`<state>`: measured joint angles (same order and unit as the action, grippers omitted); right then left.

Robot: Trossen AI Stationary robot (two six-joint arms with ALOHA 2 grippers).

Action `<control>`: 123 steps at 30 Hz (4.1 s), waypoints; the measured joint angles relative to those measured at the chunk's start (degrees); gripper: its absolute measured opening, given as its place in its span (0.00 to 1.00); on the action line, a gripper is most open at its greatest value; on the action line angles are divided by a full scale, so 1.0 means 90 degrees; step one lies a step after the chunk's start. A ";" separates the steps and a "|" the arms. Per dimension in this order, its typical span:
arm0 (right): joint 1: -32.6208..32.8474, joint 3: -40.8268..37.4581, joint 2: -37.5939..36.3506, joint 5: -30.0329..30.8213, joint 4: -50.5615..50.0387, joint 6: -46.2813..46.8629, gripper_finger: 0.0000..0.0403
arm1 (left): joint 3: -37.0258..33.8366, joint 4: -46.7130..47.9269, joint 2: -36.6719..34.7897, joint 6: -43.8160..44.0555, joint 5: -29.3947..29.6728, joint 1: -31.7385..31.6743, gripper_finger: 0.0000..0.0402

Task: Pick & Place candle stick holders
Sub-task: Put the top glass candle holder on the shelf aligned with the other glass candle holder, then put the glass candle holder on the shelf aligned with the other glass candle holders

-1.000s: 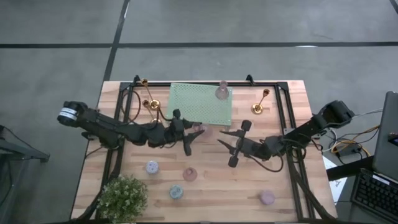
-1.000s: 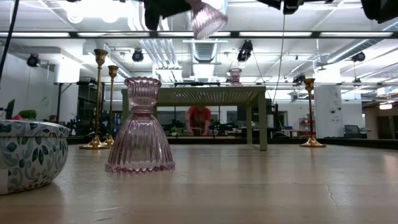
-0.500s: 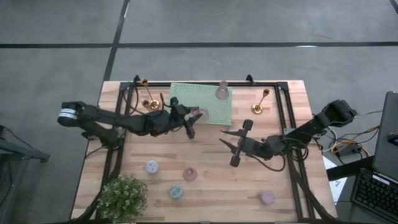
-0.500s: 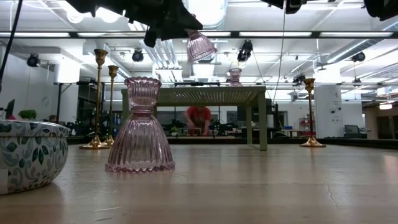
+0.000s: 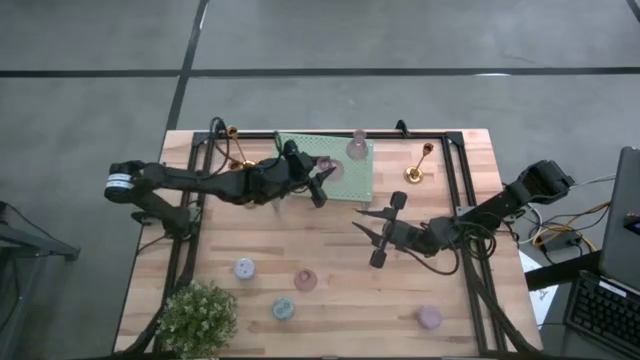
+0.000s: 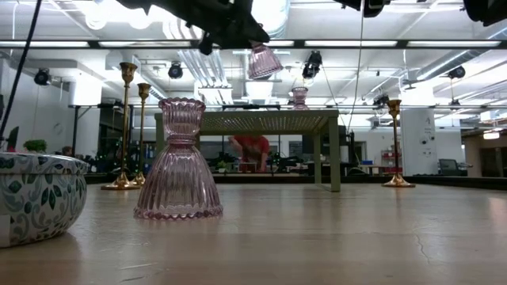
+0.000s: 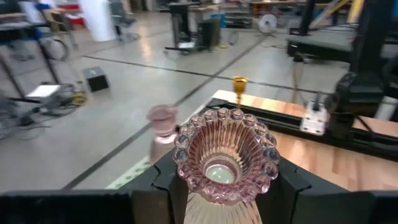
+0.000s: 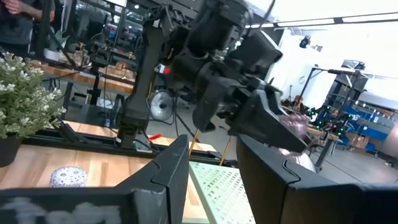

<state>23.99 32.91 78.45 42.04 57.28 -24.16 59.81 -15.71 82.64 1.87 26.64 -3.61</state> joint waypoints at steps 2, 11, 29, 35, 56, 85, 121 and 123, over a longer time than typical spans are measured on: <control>0.0000 0.0000 -0.0004 0.0002 -0.0002 -0.0025 0.31 | 0.0136 0.0010 0.0143 -0.0017 -0.0258 -0.0096 0.36; 0.0223 -0.0002 -0.0154 0.0747 -0.0002 -0.0522 0.31 | 0.0507 0.0010 0.0634 -0.0025 -0.0696 -0.0524 0.36; 0.0476 -0.0111 -0.0699 0.0850 -0.0205 -0.0518 0.22 | 0.1501 0.0184 0.1710 0.0010 -0.1421 -0.0909 0.36; 0.0476 -0.0121 -0.0716 0.0849 -0.0351 -0.0487 0.21 | 0.1554 0.0231 0.1931 0.0116 -0.1702 -0.0906 0.36; 0.0474 -0.0121 -0.0789 0.0840 -0.0391 -0.0483 0.19 | 0.1582 0.0256 0.2267 0.0035 -0.1716 -0.0967 0.36; 0.0474 -0.0121 -0.0789 0.0838 -0.0391 -0.0483 0.17 | 0.1562 0.0088 0.2267 -0.0225 -0.1976 -0.0972 0.39; 0.0476 -0.0124 -0.0789 0.0845 -0.0678 -0.0288 0.20 | 0.1551 0.1309 0.1475 -0.0253 -0.2180 -0.0824 0.71; 0.0476 -0.0124 -0.0789 0.0846 -0.0702 -0.0265 0.20 | 0.1506 0.1547 0.1303 -0.0252 -0.2283 -0.0723 0.71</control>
<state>28.27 31.79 71.35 49.66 50.95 -26.55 73.36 -1.79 94.37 -0.40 6.09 -10.12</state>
